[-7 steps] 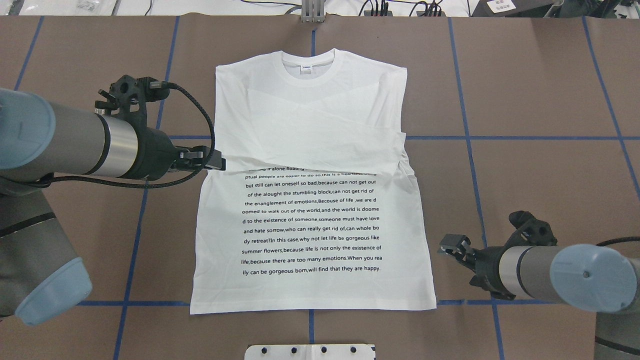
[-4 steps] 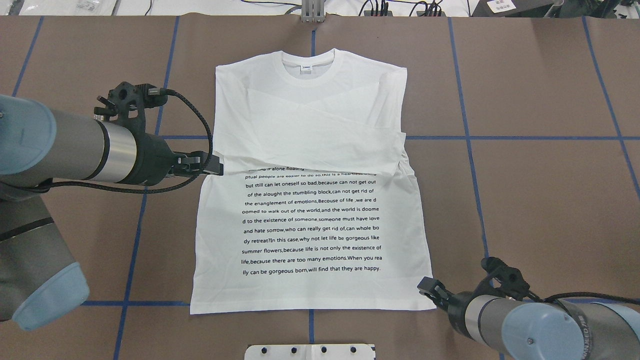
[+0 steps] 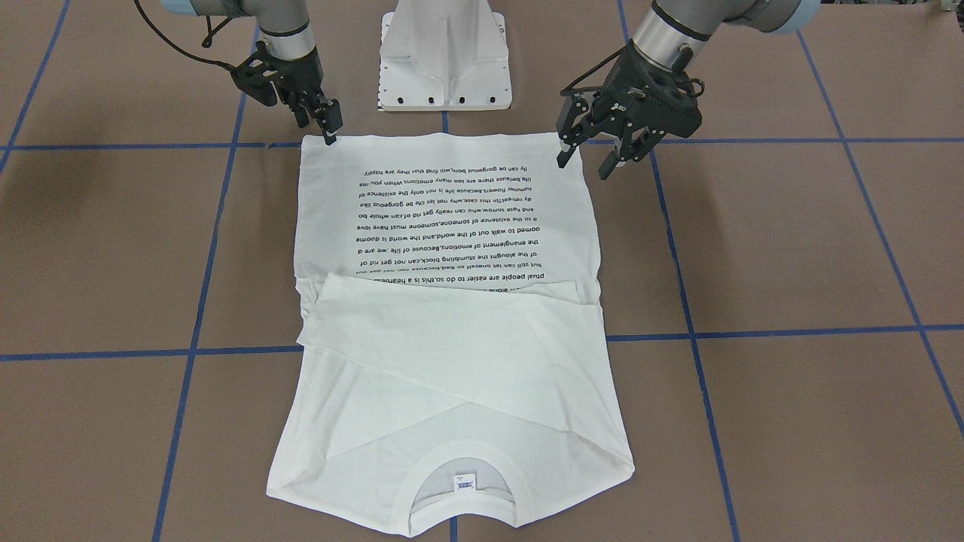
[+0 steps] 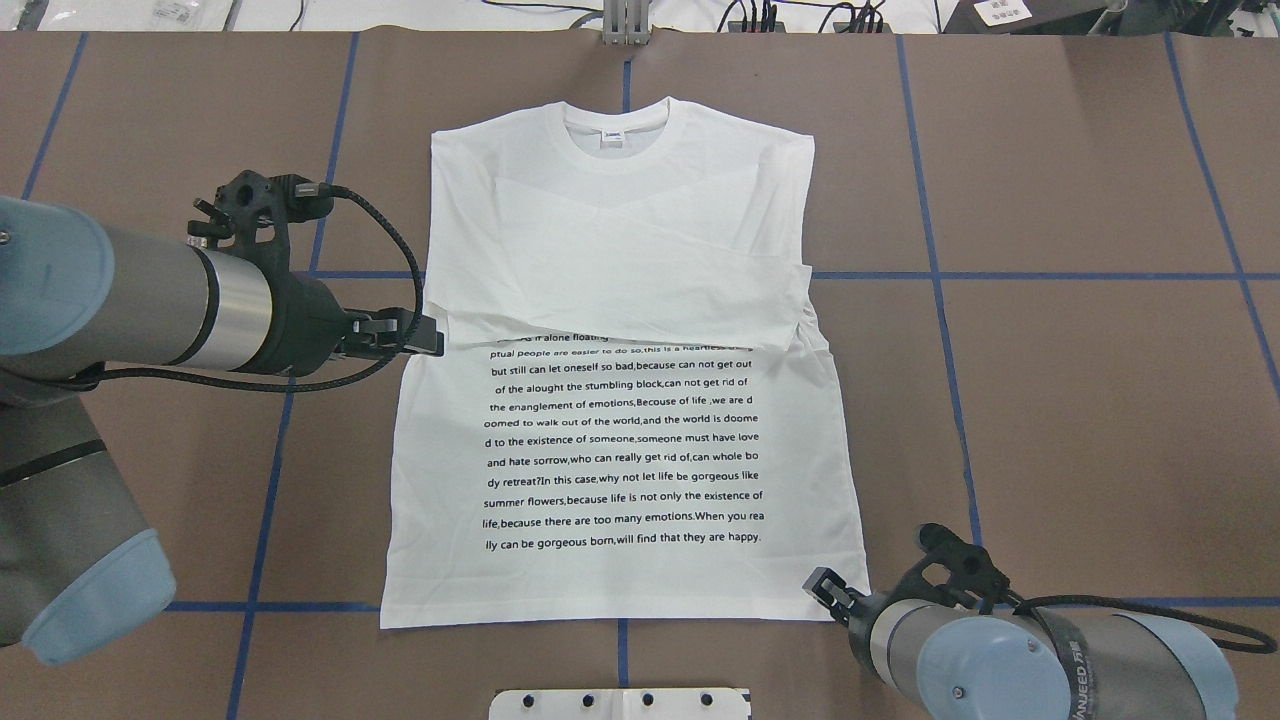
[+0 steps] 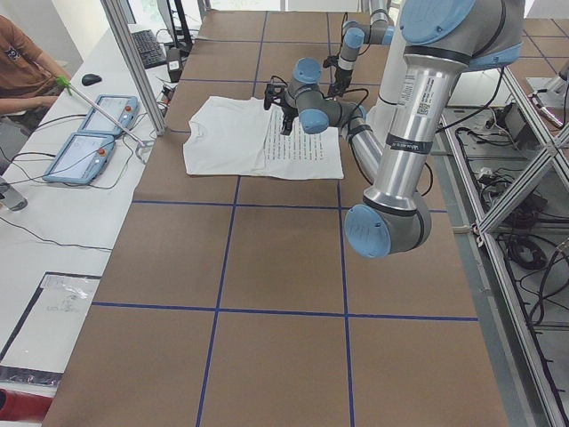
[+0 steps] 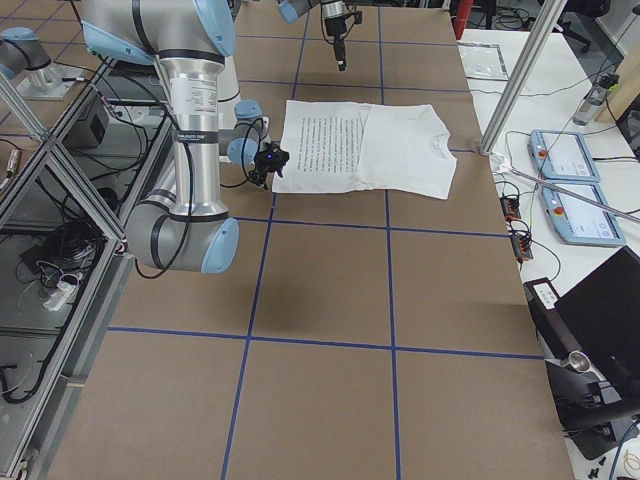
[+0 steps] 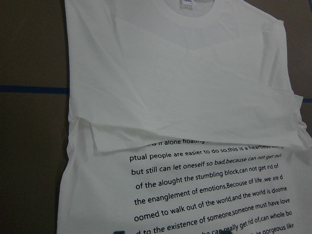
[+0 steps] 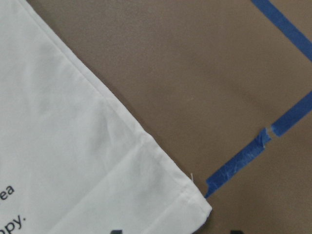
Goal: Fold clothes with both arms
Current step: 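Lower the left gripper to a hem corner while the right reaches the other, then grasp both hem corners with the left and right grippers, then lift the hem with both grippers and fold it toward the collar, then lay the hem near the collar, open both grippers and withdraw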
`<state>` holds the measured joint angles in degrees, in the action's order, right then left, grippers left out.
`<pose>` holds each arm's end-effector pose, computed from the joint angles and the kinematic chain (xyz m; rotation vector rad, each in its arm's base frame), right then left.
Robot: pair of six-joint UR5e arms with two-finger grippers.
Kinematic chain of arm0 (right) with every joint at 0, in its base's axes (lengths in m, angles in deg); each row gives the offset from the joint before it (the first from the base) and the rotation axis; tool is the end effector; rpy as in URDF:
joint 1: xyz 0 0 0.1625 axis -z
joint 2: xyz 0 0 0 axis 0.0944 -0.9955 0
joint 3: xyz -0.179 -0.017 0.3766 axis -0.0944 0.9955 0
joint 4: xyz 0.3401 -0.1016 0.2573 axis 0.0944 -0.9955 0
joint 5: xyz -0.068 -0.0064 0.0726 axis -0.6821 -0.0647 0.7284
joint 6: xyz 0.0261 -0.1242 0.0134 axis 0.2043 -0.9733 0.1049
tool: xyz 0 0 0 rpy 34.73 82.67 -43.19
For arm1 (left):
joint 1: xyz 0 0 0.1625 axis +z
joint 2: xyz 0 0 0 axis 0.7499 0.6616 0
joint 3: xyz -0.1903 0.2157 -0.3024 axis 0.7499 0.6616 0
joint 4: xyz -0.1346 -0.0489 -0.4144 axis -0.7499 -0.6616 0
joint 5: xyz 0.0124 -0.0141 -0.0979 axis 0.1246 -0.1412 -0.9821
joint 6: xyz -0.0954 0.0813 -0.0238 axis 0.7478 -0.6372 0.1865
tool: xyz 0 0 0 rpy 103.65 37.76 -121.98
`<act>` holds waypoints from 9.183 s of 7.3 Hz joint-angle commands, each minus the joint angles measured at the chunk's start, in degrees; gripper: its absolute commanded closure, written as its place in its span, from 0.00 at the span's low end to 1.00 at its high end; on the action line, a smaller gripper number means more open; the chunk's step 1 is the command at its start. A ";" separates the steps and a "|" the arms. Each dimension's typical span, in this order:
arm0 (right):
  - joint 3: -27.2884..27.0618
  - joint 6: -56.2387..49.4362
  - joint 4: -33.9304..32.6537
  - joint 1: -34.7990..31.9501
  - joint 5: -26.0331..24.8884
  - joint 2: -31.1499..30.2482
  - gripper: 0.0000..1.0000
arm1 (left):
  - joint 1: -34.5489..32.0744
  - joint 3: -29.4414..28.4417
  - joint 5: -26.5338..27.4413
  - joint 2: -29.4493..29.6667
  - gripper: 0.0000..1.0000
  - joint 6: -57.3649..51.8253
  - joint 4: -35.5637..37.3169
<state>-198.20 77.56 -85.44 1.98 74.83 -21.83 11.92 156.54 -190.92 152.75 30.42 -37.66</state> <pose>-0.5216 -0.1789 0.3645 -0.1371 -0.7849 0.7424 0.3908 -0.4055 0.2179 0.2793 1.1442 -0.0737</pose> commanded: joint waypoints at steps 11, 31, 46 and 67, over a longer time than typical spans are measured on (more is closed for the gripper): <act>0.03 0.00 -2.75 -0.08 -0.93 0.34 1.00 | 0.09 0.41 0.21 -0.84 0.28 0.33 0.00; -2.78 -1.05 -2.75 -1.66 -0.31 -0.18 1.00 | 25.58 -3.28 6.89 -11.03 0.51 30.48 2.02; -12.97 -0.35 -2.83 5.55 -1.10 -7.65 1.00 | 27.16 12.17 6.36 -12.97 1.00 36.45 5.01; 55.14 -36.47 6.48 -44.29 15.42 42.27 0.49 | -10.02 -46.53 6.53 19.46 0.78 7.36 -21.71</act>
<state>-143.36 41.02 -78.96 -42.36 90.24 20.28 1.88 110.20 -184.39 172.15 37.82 -59.27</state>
